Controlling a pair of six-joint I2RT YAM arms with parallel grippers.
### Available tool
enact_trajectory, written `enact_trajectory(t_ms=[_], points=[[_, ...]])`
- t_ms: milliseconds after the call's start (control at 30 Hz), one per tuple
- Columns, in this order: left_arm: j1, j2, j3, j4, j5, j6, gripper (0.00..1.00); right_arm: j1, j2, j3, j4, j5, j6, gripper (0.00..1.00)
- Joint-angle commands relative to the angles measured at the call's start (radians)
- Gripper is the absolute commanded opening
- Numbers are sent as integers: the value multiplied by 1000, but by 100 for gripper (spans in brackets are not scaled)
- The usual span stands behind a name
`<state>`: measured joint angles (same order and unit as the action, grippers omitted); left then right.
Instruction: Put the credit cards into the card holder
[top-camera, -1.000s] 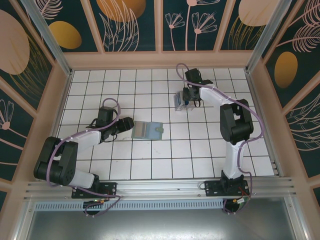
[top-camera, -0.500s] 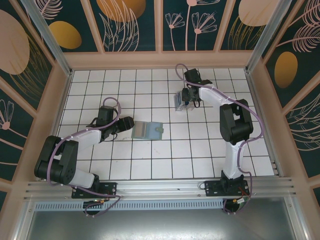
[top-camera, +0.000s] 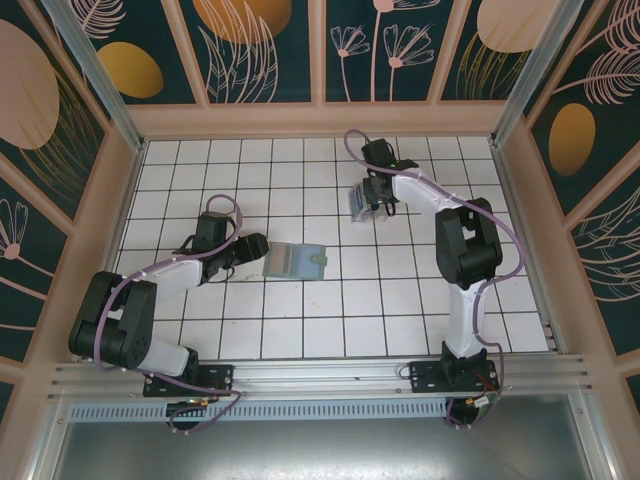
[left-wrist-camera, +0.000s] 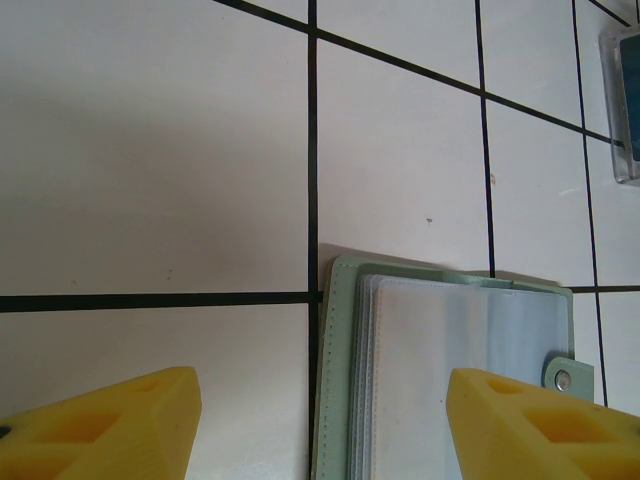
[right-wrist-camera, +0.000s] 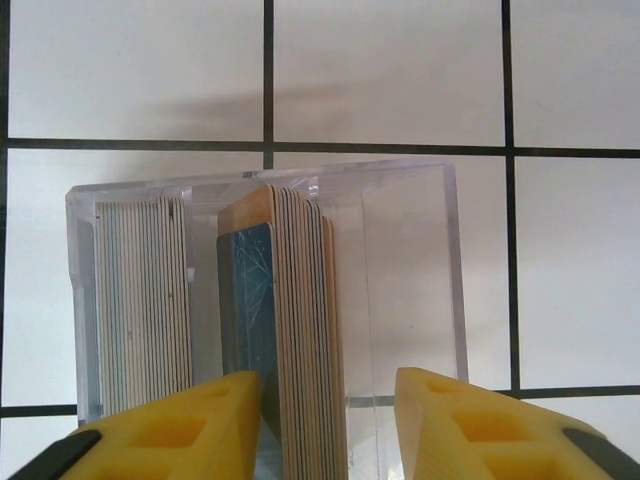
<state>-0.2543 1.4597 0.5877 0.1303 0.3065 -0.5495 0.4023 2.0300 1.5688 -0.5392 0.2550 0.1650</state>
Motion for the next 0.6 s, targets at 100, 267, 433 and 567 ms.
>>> enact_trajectory(t_ms=[100, 267, 433, 567], points=[[0, -1, -1, 0, 1, 16, 67, 8, -48, -13, -6, 105, -17, 35], [0, -9, -8, 6, 2, 10, 67, 8, -57, -16, -5, 126, -17, 32], [1, -6, -6, 4, 5, 8, 67, 8, -60, -13, -11, 124, -19, 26], [1, 1, 1, -6, 1, 14, 68, 8, -63, -18, -9, 118, -22, 19]])
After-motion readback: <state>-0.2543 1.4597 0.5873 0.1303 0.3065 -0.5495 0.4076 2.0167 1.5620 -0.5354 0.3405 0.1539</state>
